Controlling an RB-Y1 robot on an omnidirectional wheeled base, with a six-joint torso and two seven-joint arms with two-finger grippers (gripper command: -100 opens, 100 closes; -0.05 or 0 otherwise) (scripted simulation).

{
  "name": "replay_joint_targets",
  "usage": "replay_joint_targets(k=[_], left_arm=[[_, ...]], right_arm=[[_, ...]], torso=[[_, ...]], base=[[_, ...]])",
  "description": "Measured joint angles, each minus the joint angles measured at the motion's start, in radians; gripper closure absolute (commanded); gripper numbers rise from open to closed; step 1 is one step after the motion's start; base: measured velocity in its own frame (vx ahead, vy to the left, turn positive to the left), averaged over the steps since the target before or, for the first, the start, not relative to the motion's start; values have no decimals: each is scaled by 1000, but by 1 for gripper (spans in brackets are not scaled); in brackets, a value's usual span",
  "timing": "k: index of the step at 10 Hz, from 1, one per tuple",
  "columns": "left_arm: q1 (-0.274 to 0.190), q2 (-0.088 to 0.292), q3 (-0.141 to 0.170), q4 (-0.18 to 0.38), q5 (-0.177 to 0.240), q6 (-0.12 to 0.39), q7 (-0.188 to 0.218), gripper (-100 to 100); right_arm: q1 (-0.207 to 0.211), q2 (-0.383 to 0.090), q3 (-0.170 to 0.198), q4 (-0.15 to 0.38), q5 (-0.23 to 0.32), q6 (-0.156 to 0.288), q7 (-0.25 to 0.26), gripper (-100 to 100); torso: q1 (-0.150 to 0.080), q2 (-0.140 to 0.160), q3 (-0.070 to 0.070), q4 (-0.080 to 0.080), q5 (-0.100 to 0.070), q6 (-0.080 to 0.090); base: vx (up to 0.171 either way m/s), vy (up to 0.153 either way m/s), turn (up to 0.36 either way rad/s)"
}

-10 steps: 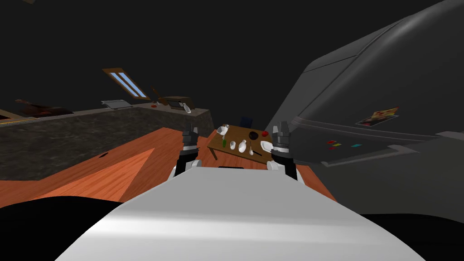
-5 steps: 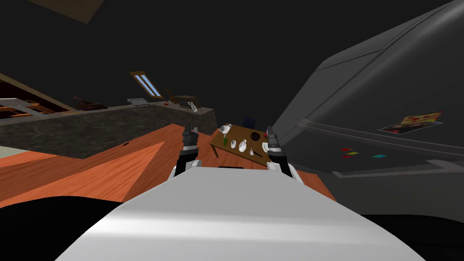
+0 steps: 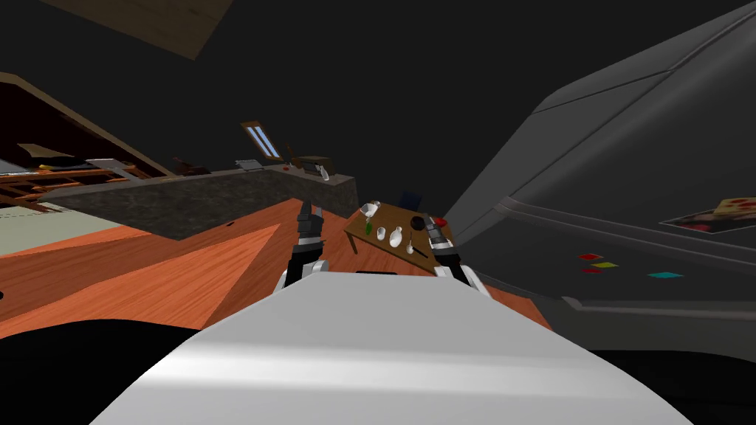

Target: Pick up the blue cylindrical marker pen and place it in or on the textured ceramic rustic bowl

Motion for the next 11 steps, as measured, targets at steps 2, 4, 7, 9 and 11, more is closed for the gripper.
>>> replay_joint_targets(k=[2, 4, 7, 9, 11], left_arm=[[0, 0, 0, 0, 0, 0, 0, 0], [0, 0, 0, 0, 0, 0, 0, 0], [0, 0, 0, 0, 0, 0, 0, 0], [0, 0, 0, 0, 0, 0, 0, 0], [0, 0, 0, 0, 0, 0, 0, 0]], right_arm=[[-6, -29, 7, 52, 24, -5, 21, -100], [-22, -73, 26, 108, 64, 11, 50, -100], [-40, -117, 41, 186, 100, 17, 79, -100], [-53, -137, 59, 239, 130, 20, 106, -100], [-52, -168, 72, 275, 156, 28, 124, -100]], torso=[[0, 0, 0, 0, 0, 0], [-1, 0, 0, 0, 0, 0], [1, 0, 0, 0, 0, 0], [1, 0, 0, 0, 0, 0], [1, 0, 0, 0, 0, 0]], base=[[-29, -33, 127], [-38, -47, 155], [-34, -24, 128], [-29, -18, 111], [-28, -19, 101]])
